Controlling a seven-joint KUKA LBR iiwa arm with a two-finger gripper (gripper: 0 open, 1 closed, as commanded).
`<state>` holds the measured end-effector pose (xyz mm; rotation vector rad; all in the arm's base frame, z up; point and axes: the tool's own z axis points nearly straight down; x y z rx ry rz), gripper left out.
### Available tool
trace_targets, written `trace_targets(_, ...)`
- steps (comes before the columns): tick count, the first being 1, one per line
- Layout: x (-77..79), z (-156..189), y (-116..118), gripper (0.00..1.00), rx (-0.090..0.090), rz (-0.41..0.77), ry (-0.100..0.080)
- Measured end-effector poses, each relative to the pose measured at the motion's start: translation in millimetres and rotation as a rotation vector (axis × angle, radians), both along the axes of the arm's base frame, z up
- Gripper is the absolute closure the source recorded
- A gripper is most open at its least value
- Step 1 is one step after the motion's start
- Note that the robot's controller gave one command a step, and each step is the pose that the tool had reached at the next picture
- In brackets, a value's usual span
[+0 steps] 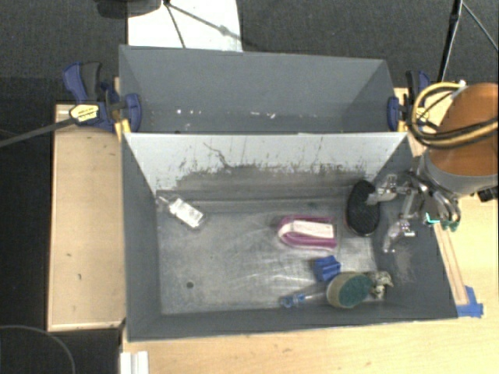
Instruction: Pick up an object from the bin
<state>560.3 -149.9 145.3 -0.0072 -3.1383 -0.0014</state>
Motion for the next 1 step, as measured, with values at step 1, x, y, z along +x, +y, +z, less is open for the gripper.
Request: trace_targets(1,-5.2,-44.3,35.3,0.00,-0.001,-0.096,-0.036)
